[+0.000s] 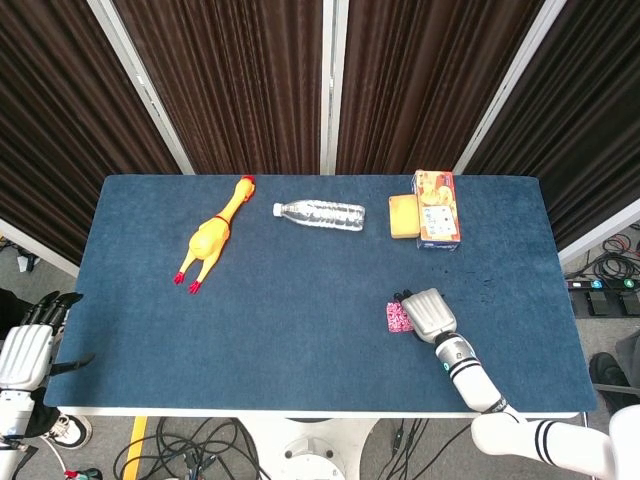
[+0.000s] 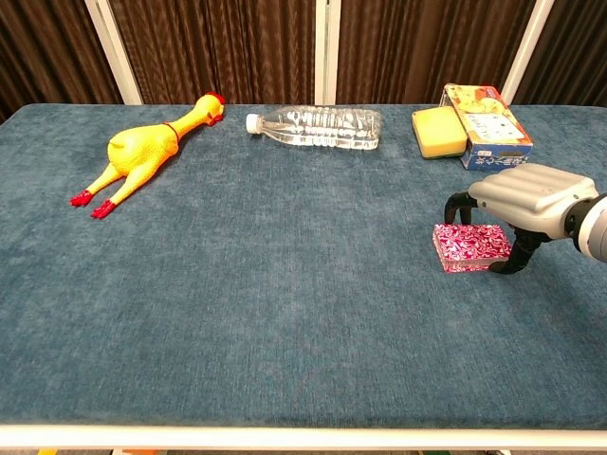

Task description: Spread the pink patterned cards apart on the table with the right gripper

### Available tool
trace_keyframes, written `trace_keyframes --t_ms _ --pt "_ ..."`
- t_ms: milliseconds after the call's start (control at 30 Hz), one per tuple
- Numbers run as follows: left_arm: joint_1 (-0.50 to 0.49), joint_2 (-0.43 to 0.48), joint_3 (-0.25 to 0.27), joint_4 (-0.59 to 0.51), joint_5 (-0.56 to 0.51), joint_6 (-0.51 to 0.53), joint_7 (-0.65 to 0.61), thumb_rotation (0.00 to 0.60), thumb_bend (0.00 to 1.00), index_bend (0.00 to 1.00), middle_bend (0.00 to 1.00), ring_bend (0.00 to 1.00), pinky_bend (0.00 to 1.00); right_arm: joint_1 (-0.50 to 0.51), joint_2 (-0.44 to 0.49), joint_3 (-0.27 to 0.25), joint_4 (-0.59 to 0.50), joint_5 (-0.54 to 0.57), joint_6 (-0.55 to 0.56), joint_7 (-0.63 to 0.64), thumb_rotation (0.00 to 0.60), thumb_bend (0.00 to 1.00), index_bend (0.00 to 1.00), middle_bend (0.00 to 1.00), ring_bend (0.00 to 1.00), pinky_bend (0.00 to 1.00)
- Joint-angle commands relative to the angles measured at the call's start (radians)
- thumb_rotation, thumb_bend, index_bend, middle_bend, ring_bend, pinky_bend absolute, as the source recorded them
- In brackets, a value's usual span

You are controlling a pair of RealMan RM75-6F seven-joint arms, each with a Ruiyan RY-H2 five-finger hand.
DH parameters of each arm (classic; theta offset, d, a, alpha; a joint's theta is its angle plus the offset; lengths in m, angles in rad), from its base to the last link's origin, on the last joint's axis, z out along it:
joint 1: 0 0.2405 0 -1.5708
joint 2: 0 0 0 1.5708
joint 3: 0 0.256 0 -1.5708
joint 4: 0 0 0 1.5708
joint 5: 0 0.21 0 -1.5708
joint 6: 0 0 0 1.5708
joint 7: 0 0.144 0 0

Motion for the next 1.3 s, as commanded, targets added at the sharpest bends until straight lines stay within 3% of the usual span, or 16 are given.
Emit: trace_keyframes --t_ms 33,800,1300 --pt "-0.001 0.0 -0.001 0.0 0.0 -0.001 -0.001 0.6 0.03 0.16 0.15 0.06 0.18 0.002 -0.003 -0.002 0.002 0.0 0.004 0.0 0.6 0.13 0.28 0.32 0.87 0.97" --pt "0.001 -0.003 0.002 0.012 -0.001 -0.009 -0.017 0.6 0.03 0.16 0.15 0.06 0.18 0.007 -0.027 -0.009 0.028 -0.019 0.041 0.016 0.6 0.16 0.41 0.36 0.87 0.97" --pt "-0.001 -0.001 0.004 0.006 -0.001 -0.017 -0.012 0.6 0.03 0.16 0.15 0.06 0.18 0.008 -0.002 -0.003 -0.008 -0.037 0.059 0.027 0.6 0.16 0.43 0.38 0.87 0.97"
